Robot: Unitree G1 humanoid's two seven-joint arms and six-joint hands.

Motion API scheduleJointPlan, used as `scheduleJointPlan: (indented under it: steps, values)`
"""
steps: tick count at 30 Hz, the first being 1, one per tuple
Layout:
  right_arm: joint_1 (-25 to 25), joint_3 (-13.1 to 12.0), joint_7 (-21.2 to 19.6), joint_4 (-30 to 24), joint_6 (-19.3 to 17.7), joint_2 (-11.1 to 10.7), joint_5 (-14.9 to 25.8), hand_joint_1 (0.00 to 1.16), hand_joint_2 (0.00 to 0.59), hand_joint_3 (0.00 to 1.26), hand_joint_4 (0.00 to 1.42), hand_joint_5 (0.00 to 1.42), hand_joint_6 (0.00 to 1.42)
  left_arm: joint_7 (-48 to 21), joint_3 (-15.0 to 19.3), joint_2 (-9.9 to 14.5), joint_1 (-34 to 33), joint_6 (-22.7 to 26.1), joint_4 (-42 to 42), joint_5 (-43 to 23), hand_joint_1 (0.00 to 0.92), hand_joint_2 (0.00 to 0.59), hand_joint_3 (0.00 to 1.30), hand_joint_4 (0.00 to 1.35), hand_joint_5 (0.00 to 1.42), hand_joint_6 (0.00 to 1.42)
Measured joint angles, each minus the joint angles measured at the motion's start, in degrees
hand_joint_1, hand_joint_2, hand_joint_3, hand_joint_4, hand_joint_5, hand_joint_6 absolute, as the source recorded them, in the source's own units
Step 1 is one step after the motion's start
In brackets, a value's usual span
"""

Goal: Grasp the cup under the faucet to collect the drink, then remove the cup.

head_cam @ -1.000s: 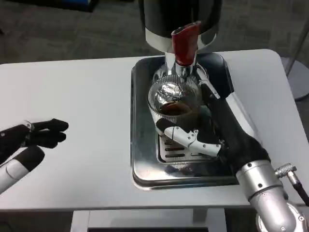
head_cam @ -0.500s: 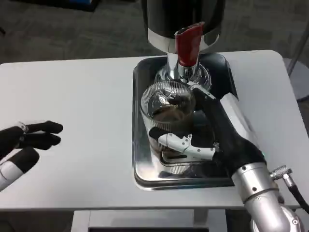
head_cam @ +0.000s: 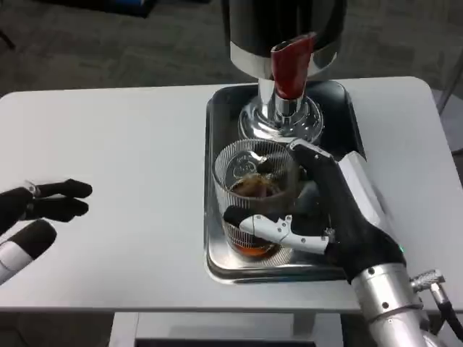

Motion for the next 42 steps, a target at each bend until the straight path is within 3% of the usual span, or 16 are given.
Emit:
scheduleJointPlan:
  steps: [8, 18, 34, 42]
  values:
    - [2.53, -2.57, -2.88, -0.38, -2.20, 0.40, -0.13, 0.76, 0.223, 0.71, 0.91, 1.05, 1.27, 0.00, -0.20, 0.03, -0.32, -0.01, 0.00, 0.02, 0.000, 0.084, 0.30, 0.32, 0.28, 0.16]
    - [4.75, -4.95, -3.38, -1.74, -3.28, 0.73, 0.61, 0.78, 0.204, 0.84, 1.03, 1.20, 1.41, 0.00, -1.85, 0.04, -1.63, -0.02, -0.02, 0.14, 0.000, 0.080, 0.29, 0.32, 0.28, 0.16]
    - [9.28, -9.23, 1.07, -8.27, -3.24, -1.60, 3.59, 0.83, 0.174, 0.97, 1.14, 1.32, 1.42, 0.00, -2.87, 1.39, -4.54, -0.04, 0.27, 0.20, 0.000, 0.074, 0.29, 0.30, 0.28, 0.16]
    - [11.91, -11.89, 3.74, -13.50, -3.24, -2.56, 5.36, 0.85, 0.169, 0.99, 1.17, 1.35, 1.42, 0.02, -5.59, 2.04, -7.32, -0.19, 0.35, 0.75, 0.000, 0.073, 0.27, 0.26, 0.26, 0.16]
